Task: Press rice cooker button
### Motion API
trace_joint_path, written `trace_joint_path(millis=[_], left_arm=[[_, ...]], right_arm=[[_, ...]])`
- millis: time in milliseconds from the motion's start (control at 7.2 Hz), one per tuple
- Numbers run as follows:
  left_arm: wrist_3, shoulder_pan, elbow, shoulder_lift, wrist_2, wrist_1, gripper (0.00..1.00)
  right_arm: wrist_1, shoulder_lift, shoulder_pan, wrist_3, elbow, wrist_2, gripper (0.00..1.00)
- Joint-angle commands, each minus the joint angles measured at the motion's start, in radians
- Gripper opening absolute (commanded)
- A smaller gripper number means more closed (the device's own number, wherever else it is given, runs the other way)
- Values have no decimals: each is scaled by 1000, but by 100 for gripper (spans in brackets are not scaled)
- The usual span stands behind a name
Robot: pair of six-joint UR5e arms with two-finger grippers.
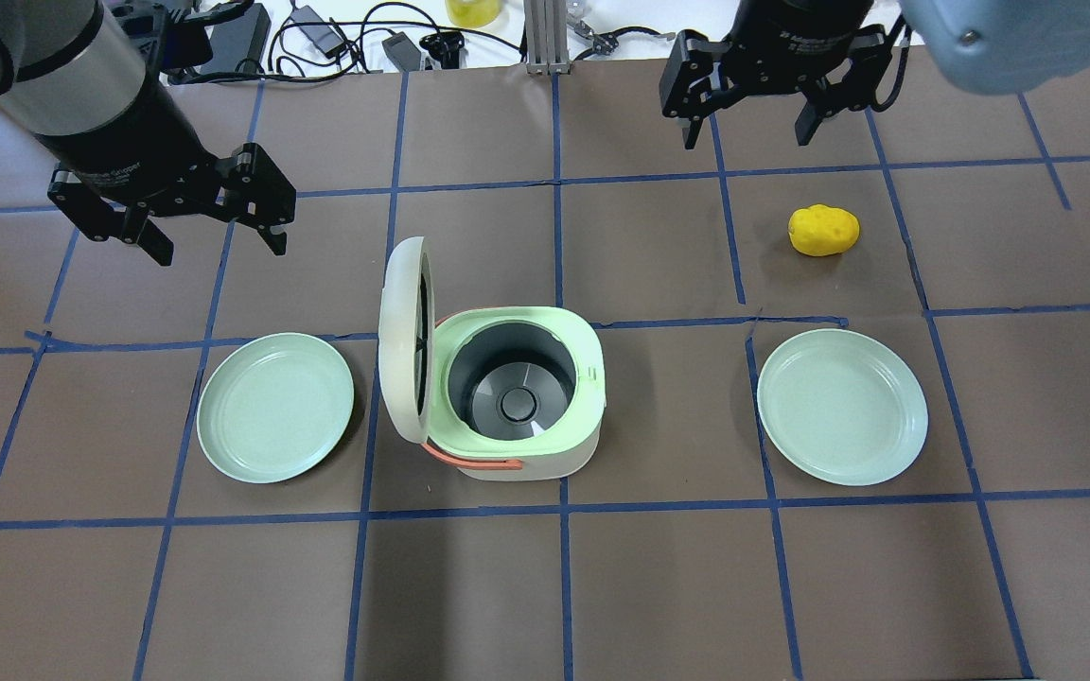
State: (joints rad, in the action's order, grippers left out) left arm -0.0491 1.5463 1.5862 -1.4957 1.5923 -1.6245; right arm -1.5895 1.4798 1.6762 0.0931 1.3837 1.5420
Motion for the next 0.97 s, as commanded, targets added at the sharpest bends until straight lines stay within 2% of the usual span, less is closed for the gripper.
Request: trace_joint_path(millis=[0, 833], left_arm=[[0, 0, 0, 0, 0, 0, 100], [-2, 0, 0, 0, 0, 0, 100]], right_arm=[[17, 25, -65, -70, -6, 4, 100], [55, 40, -66, -72, 1, 30, 100]])
